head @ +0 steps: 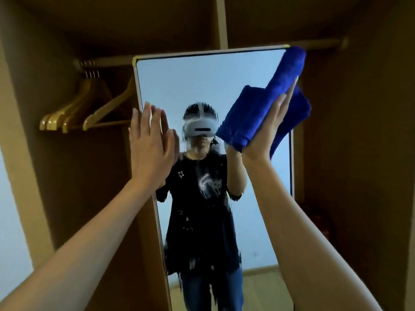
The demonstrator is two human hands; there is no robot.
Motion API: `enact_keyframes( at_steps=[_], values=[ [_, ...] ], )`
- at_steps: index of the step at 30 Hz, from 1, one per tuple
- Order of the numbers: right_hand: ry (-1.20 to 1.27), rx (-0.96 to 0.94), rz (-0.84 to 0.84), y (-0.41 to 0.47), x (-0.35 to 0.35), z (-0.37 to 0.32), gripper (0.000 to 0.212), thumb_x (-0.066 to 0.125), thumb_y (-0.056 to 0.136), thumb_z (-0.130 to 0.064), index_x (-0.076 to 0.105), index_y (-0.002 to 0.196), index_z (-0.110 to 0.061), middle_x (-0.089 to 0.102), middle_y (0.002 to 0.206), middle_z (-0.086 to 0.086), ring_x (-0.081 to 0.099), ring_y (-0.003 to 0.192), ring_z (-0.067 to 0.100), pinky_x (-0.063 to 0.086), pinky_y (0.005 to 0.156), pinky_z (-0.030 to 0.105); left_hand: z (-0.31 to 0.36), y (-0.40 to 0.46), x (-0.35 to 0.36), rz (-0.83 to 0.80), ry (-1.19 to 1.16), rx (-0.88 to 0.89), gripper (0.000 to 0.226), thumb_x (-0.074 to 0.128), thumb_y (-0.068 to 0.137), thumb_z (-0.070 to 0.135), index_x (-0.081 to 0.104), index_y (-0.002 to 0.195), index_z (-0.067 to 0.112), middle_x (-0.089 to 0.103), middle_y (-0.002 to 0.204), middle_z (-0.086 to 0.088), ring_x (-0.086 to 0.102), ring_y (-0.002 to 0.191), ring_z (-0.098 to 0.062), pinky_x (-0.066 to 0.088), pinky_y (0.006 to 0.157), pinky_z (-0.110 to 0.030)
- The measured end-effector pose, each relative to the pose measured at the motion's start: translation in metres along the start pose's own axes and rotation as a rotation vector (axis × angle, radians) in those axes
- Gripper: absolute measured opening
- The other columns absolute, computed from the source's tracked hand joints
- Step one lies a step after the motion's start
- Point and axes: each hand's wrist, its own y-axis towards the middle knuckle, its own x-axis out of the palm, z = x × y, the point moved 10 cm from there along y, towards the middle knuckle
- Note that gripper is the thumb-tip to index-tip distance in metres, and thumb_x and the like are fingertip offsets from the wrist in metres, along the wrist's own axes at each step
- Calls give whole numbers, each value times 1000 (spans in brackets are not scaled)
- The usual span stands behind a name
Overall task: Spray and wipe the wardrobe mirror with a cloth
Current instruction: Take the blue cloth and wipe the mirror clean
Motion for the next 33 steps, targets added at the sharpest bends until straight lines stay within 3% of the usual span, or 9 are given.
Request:
enact_keyframes(
  at_steps=[2,4,7,10,12,16,23,33],
  values=[
    [-236,-136,-36,12,13,-27,54,22,103,-42,20,154,-26,14,162,-4,7,149,11,-7,120,50,9,8,-4,24,-8,53,55,27,103,38,28,149,8,19,159,-14,8,148,-32,11,120,-49],
    [-430,-205,-75,24,25,-29,58,18,99,-48,20,154,-28,13,163,-1,4,150,14,-13,117,49,14,12,-11,64,-20,29,54,36,102,32,26,150,12,17,158,-18,12,146,-38,24,115,-52],
    [-703,-303,-182,35,38,-16,58,17,98,-54,18,153,-35,10,163,-3,0,150,13,-12,118,51,2,18,-17,112,-67,-183,59,35,101,43,13,153,26,6,161,-12,17,145,-39,42,101,-49],
    [-1032,-396,-305,40,54,-7,55,18,100,-57,15,153,-40,6,164,-3,-3,150,15,-11,118,52,-2,25,-10,95,-77,-227,62,28,100,50,7,153,26,14,158,-13,36,136,-41,45,100,-53],
    [-1190,-448,-363,39,58,1,57,19,100,-59,13,153,-41,3,164,-1,-5,150,19,-10,118,53,-4,30,-8,109,-87,-223,63,27,100,51,7,153,24,23,154,-13,39,133,-37,46,100,-50],
    [-1292,-502,-397,44,61,2,62,17,97,-66,9,154,-41,0,164,2,-7,150,26,-10,117,57,-2,31,-8,140,-43,-222,64,27,101,50,8,153,19,31,145,-17,44,124,-34,49,89,-45],
    [-1345,-541,-399,49,61,1,65,15,95,-70,8,153,-43,0,164,4,-9,149,32,-8,115,63,-14,26,-2,172,-160,-295,70,26,100,51,8,153,8,38,143,-15,47,125,-32,45,96,-42],
    [-1377,-508,-432,-9,32,23,63,19,98,-64,8,154,-39,0,164,6,-8,149,33,-4,115,64,-14,24,-5,207,-158,-319,59,28,102,43,17,151,11,40,141,-15,52,121,-32,47,90,-38]
  ],
)
